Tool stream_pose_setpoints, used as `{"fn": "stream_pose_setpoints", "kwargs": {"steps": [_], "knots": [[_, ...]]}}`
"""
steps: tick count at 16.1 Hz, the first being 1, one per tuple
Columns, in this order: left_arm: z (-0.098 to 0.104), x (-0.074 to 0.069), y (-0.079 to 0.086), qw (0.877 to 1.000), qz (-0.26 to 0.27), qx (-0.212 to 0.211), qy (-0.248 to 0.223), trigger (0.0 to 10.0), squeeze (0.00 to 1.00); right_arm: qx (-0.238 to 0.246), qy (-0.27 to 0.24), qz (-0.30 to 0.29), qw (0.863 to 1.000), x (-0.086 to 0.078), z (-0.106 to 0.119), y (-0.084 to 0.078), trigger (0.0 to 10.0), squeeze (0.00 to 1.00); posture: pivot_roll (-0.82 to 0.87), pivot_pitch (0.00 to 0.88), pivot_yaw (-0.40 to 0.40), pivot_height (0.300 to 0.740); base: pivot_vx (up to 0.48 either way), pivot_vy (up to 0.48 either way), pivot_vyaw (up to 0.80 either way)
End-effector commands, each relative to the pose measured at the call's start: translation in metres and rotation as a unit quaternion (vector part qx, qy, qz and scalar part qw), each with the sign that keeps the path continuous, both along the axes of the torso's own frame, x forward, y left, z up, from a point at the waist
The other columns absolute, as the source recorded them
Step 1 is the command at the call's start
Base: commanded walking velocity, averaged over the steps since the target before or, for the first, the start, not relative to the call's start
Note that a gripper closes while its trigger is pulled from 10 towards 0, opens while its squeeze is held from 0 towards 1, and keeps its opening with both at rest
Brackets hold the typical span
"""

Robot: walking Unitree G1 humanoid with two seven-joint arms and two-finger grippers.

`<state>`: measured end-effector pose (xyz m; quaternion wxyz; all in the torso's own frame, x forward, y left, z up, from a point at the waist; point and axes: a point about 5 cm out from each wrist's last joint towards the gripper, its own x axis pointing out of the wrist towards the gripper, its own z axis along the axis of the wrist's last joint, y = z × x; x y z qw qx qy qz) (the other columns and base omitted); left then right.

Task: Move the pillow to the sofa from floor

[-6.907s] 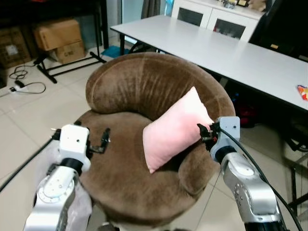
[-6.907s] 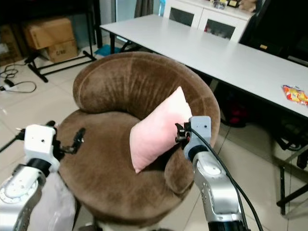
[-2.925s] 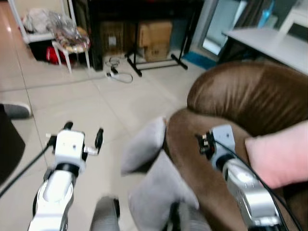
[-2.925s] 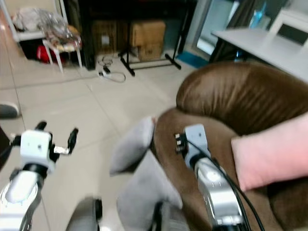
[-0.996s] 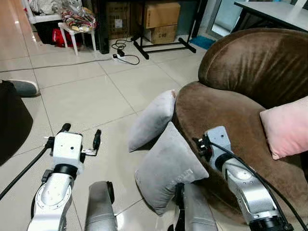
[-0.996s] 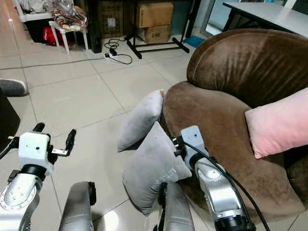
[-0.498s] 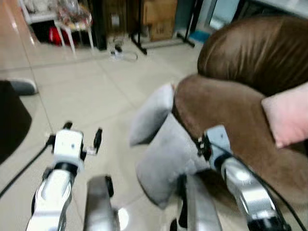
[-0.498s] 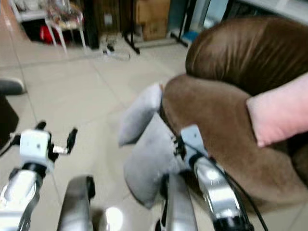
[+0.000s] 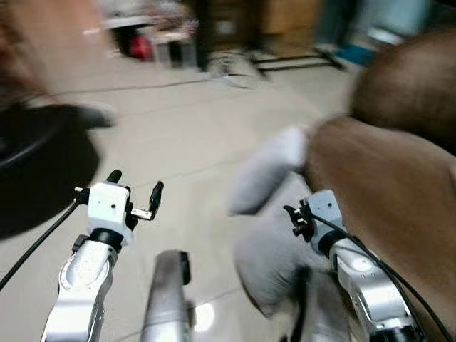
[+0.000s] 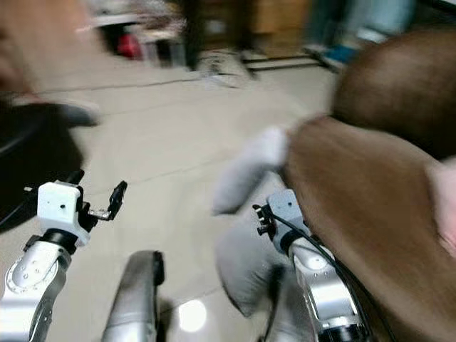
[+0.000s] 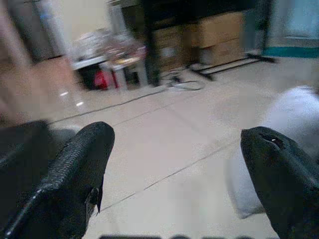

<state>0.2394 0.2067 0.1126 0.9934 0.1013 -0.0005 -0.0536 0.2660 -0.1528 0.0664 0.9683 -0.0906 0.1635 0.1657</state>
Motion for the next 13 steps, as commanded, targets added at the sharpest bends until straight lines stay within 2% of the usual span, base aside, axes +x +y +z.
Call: {"fn": "stream_pose_setpoints", "kwargs": {"steps": [1, 6, 9, 13], "knots": [[-0.003, 0.000, -0.001, 1.000, 0.003, 0.003, 0.006, 10.0, 0.00, 0.000, -0.008, -0.009, 1.000, 0.004, 0.005, -0.008, 10.0, 0.00, 0.01, 0.000, -0.043, 0.485, 0.000, 0.000, 0.00], [-0.006, 0.000, 0.002, 1.000, 0.005, 0.024, 0.011, 10.0, 0.00, -0.012, -0.005, 0.004, 1.000, 0.013, 0.001, -0.001, 10.0, 0.00, 0.05, 0.000, -0.068, 0.480, 0.000, 0.000, 0.00], [-0.010, 0.003, -0.003, 0.999, -0.016, 0.036, 0.020, 10.0, 0.00, -0.009, -0.003, -0.012, 1.000, 0.014, -0.003, -0.005, 10.0, 0.00, 0.05, 0.000, -0.062, 0.450, 0.000, 0.000, 0.00], [-0.013, 0.008, -0.010, 0.997, -0.045, 0.048, 0.029, 10.0, 0.00, -0.016, 0.006, -0.019, 1.000, 0.024, -0.005, -0.007, 10.0, 0.00, 0.05, 0.000, -0.087, 0.420, 0.000, 0.000, 0.00]]}}
